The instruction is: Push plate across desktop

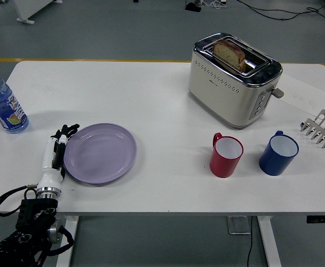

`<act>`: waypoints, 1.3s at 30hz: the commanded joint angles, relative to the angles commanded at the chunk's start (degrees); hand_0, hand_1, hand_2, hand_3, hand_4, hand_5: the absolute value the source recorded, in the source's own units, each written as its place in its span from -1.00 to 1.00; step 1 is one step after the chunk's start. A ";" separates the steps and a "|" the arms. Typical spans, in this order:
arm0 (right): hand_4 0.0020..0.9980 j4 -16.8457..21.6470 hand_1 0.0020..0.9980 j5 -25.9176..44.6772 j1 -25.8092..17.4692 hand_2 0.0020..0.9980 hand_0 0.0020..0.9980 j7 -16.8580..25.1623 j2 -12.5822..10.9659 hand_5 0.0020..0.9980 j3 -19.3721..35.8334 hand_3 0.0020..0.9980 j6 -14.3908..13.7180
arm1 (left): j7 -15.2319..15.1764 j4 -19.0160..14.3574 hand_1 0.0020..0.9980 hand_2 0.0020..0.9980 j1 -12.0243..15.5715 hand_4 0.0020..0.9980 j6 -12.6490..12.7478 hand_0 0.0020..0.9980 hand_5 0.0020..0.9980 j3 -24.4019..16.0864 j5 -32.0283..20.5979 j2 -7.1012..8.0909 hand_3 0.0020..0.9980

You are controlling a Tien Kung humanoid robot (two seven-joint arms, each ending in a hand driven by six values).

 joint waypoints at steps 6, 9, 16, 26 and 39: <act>-0.28 0.00 0.20 -0.07 0.10 0.36 0.27 -0.01 0.03 -0.23 0.05 0.21 0.00 | 0.00 0.26 0.64 0.62 -0.77 0.11 0.08 0.58 1.00 1.68 0.00 0.00 0.31; -0.28 0.01 0.20 -0.06 0.15 0.36 0.27 -0.01 0.02 -0.23 0.03 0.21 0.00 | 0.00 0.54 0.64 0.62 -0.88 0.11 0.10 0.58 1.00 2.38 -0.05 0.00 0.31; -0.28 0.06 0.20 -0.83 0.20 0.36 0.27 -0.30 0.09 -0.23 0.40 0.21 0.11 | 0.00 0.68 0.64 0.62 -0.83 0.11 0.21 0.58 1.00 4.18 -0.55 0.00 0.31; -0.28 0.09 0.20 -1.35 0.21 0.36 0.27 -0.52 0.15 -0.23 0.69 0.21 0.18 | 0.00 0.41 0.64 0.63 -1.02 0.09 0.04 0.58 1.00 6.83 -0.99 0.00 0.31; -0.28 0.11 0.20 -1.74 -0.03 0.37 0.27 -0.66 0.15 -0.24 0.95 0.21 0.24 | 0.00 -0.29 0.64 0.63 -1.47 0.09 0.13 0.58 1.00 11.09 -1.50 0.00 0.31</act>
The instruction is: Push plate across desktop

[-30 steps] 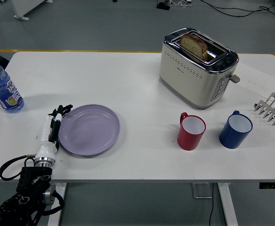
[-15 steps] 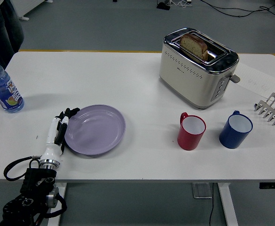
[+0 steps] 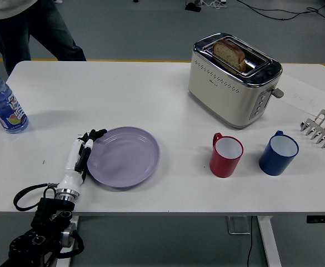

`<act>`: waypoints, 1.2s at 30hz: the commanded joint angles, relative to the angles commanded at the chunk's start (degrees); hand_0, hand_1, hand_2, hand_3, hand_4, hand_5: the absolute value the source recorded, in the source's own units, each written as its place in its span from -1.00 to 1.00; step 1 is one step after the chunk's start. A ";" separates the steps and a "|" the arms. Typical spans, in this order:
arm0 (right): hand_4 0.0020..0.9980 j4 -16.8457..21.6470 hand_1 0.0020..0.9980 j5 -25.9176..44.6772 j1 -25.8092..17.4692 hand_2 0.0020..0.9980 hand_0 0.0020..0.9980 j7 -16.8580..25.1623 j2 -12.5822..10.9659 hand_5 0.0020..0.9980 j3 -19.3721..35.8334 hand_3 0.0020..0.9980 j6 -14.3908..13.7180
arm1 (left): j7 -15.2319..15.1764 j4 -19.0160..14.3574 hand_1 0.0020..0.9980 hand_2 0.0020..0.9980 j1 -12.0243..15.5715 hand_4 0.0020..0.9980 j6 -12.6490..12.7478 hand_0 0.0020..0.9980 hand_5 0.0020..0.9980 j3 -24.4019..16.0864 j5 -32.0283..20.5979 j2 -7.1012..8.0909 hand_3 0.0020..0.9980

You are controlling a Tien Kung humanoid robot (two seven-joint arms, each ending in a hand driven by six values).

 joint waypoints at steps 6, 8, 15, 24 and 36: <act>-0.28 0.03 0.20 -0.55 -0.22 0.36 0.27 -0.18 -0.02 -0.24 0.32 0.21 0.06 | 0.00 0.02 0.64 0.63 -0.17 0.09 0.07 0.58 1.00 2.15 -0.29 0.00 0.31; -0.28 0.05 0.20 -0.72 -0.28 0.36 0.27 -0.24 -0.01 -0.24 0.44 0.21 0.06 | 0.00 0.04 0.64 0.63 -0.23 0.09 0.08 0.58 1.00 2.68 -0.27 0.00 0.31; -0.28 0.10 0.20 -1.22 -0.53 0.37 0.27 -0.45 -0.02 -0.24 0.74 0.22 0.13 | 0.00 -0.49 0.64 0.62 -0.35 0.09 0.27 0.58 1.00 3.76 -0.54 0.00 0.31; -0.28 0.14 0.20 -1.97 -0.65 0.37 0.26 -0.67 -0.02 -0.23 1.17 0.22 0.23 | 0.00 -0.76 0.64 0.63 -0.51 0.09 0.46 0.58 1.00 5.15 -1.24 0.00 0.31; -0.28 0.09 0.20 -0.94 -0.30 0.37 0.26 -0.32 -0.05 -0.23 0.59 0.22 0.11 | 0.00 -1.97 0.64 0.62 -1.67 0.09 0.73 0.58 1.00 7.27 -1.74 0.00 0.31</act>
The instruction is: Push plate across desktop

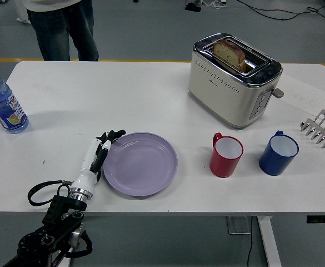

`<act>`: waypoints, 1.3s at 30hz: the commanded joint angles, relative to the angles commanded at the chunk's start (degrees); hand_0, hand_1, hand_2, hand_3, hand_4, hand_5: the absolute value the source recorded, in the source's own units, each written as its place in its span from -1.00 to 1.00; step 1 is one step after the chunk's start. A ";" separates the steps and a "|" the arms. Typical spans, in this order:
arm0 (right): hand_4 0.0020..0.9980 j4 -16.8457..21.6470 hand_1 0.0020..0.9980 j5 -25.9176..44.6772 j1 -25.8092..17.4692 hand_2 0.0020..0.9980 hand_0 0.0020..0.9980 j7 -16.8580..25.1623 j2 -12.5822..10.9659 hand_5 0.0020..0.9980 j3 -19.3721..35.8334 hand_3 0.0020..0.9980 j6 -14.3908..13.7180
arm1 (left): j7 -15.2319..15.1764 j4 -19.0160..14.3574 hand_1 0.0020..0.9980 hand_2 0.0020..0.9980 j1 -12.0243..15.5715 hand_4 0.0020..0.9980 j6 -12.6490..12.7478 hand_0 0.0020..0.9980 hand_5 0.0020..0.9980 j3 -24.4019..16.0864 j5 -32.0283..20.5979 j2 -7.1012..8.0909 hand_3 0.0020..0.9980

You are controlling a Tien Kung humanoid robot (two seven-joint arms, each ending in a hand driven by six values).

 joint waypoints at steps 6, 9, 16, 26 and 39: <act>-0.28 -0.01 0.20 0.12 0.05 0.37 0.26 0.02 0.01 -0.23 -0.08 0.22 -0.01 | 0.00 0.27 0.64 0.62 -0.34 0.08 0.02 0.58 1.00 1.71 -0.45 0.00 0.31; -0.28 0.00 0.20 0.10 0.04 0.37 0.26 -0.01 0.03 -0.23 -0.05 0.22 -0.03 | 0.00 0.28 0.64 0.62 -0.46 0.08 0.00 0.58 1.00 2.72 -0.59 0.00 0.31; -0.28 0.01 0.20 0.31 0.02 0.37 0.26 0.00 0.07 -0.23 -0.10 0.22 -0.11 | 0.00 0.09 0.64 0.62 -0.87 0.08 0.10 0.58 1.00 3.55 -0.59 0.00 0.31; -0.28 0.01 0.20 0.29 0.06 0.37 0.26 0.02 0.10 -0.24 -0.10 0.22 -0.13 | 0.00 0.03 0.64 0.62 -1.27 0.07 0.14 0.58 1.00 5.28 -0.98 0.00 0.31; -0.28 0.05 0.20 0.27 0.01 0.37 0.26 -0.05 0.15 -0.23 -0.10 0.22 -0.17 | 0.00 0.10 0.64 0.62 -1.75 0.07 0.21 0.58 1.00 7.19 -1.22 0.00 0.31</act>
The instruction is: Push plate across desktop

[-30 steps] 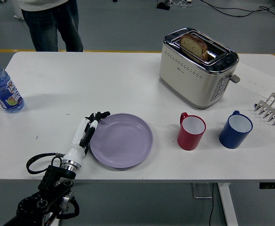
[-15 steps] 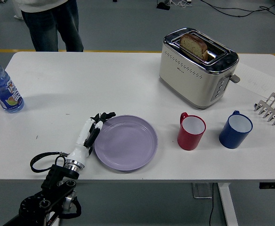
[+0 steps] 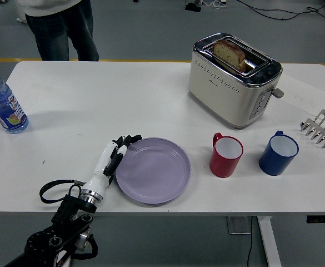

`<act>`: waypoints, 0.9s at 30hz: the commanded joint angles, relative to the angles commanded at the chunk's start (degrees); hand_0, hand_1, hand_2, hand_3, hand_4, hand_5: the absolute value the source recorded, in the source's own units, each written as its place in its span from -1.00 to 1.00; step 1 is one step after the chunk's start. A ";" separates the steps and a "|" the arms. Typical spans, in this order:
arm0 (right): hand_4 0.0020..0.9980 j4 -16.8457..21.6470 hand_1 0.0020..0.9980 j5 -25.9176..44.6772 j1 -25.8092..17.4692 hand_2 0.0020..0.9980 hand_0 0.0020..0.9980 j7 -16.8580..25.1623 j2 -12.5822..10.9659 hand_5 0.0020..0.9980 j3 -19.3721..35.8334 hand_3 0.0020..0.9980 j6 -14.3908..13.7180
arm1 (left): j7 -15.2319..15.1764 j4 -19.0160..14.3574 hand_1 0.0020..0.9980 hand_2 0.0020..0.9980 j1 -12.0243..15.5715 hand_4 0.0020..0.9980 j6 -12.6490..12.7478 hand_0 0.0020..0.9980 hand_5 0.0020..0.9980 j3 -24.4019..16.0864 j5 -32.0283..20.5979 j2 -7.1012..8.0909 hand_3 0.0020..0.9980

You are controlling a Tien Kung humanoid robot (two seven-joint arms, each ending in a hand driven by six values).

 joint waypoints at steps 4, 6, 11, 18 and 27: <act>-0.28 0.00 0.20 0.10 -0.03 0.37 0.26 0.03 0.00 -0.23 -0.06 0.21 -0.02 | 0.00 0.14 0.64 0.63 -0.15 0.07 0.03 0.58 1.00 0.78 -0.33 0.00 0.31; -0.28 0.01 0.20 -0.06 -0.03 0.37 0.26 -0.02 0.02 -0.23 0.04 0.21 0.00 | 0.00 0.13 0.64 0.63 -0.20 0.07 0.03 0.58 1.00 1.02 -0.29 0.00 0.31; -0.28 0.02 0.20 0.29 -0.12 0.37 0.27 0.06 0.01 -0.23 -0.14 0.21 -0.10 | 0.00 0.29 0.64 0.63 -0.34 0.07 0.16 0.58 1.00 0.18 0.16 0.00 0.31; -0.28 0.05 0.20 0.42 -0.27 0.37 0.27 0.03 -0.08 -0.23 -0.23 0.21 -0.13 | 0.00 -0.17 0.64 0.63 -1.29 0.07 0.91 0.58 1.00 -4.31 1.69 0.00 0.31; -0.28 -0.01 0.20 0.63 -0.34 0.37 0.27 0.15 -0.38 -0.23 -0.38 0.21 -0.09 | 0.30 -4.86 0.72 0.76 -0.89 0.09 1.46 0.62 1.00 -11.64 -2.49 0.00 0.45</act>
